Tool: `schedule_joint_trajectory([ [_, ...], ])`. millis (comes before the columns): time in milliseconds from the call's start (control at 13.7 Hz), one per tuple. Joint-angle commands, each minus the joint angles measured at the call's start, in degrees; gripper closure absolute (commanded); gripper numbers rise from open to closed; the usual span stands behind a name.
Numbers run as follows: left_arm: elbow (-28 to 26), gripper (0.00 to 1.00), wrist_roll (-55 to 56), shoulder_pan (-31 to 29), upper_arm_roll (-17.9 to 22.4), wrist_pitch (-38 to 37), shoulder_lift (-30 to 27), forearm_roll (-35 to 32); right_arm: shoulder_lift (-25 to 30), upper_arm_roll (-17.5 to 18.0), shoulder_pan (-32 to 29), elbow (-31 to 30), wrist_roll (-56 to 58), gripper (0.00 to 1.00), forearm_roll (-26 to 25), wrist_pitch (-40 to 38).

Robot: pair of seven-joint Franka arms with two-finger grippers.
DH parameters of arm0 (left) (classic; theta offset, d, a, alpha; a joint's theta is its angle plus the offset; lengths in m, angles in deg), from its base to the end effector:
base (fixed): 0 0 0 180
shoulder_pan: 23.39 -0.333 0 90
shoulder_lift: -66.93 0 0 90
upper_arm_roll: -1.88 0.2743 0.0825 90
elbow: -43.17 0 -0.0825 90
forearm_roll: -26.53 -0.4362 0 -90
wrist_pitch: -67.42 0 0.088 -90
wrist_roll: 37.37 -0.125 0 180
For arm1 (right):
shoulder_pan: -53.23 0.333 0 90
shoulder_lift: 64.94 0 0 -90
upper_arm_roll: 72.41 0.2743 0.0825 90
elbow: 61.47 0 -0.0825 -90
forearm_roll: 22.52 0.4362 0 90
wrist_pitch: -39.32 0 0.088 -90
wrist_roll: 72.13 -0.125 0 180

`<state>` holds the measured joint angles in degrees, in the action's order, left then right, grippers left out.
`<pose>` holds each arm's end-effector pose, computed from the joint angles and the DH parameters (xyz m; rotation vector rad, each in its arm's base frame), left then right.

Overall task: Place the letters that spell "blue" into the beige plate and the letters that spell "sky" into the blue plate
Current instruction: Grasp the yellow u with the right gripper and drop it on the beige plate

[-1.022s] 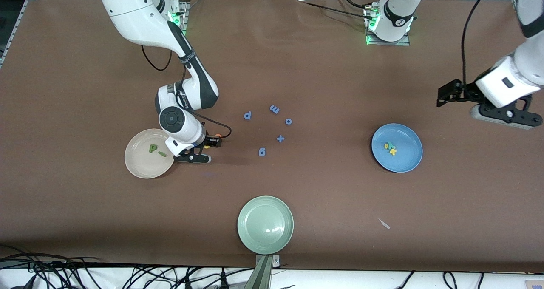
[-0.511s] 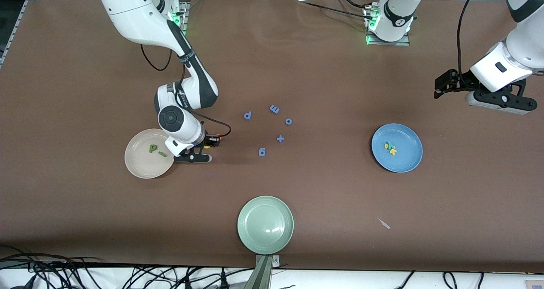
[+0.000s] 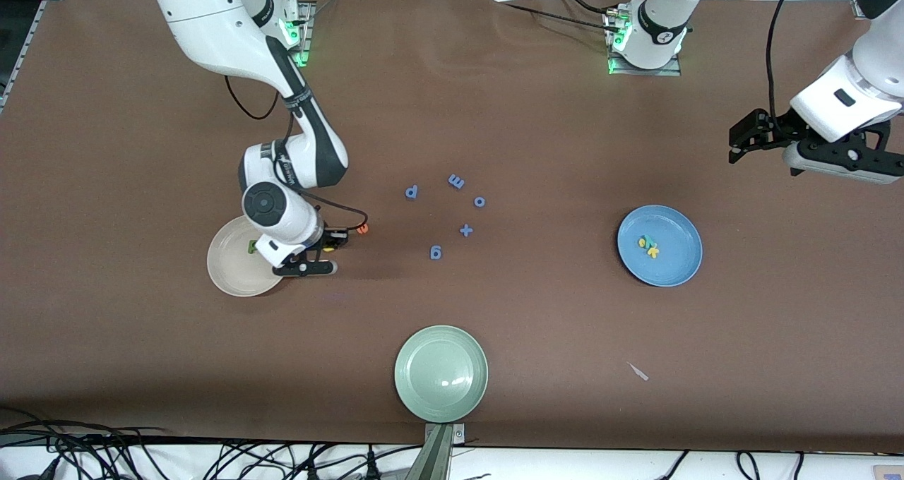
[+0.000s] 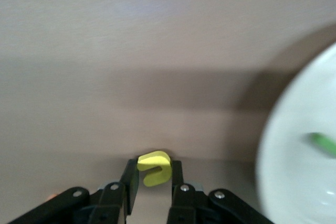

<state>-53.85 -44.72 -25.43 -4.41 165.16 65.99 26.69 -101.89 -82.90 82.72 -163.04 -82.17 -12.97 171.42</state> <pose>0.6103 -0.0460 0.5220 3.1250 -0.3169 0.0454 0.6204 0.2179 0.1028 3.1182 0.1075 -0.1494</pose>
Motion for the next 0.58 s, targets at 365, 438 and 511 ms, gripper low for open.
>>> schedule_joint_trajectory([
  [365, -2.1, 0.0, 0.0, 5.4, 5.8, -1.1, -0.6, -1.5, 2.4, -10.6, -0.4, -0.6, 22.3, 1.0, 1.0, -7.1],
  [438, -3.5, 0.0, -0.1, 5.9, 7.1, 0.1, -1.5, -1.4, 3.5, -10.7, -0.4, -3.2, 22.3, 1.0, 1.0, -5.6],
  [511, -3.8, 0.0, -0.1, 6.4, 7.8, 0.2, -1.6, -1.1, 4.4, -10.7, -0.4, -5.5, 22.3, 0.96, 1.1, -4.0],
])
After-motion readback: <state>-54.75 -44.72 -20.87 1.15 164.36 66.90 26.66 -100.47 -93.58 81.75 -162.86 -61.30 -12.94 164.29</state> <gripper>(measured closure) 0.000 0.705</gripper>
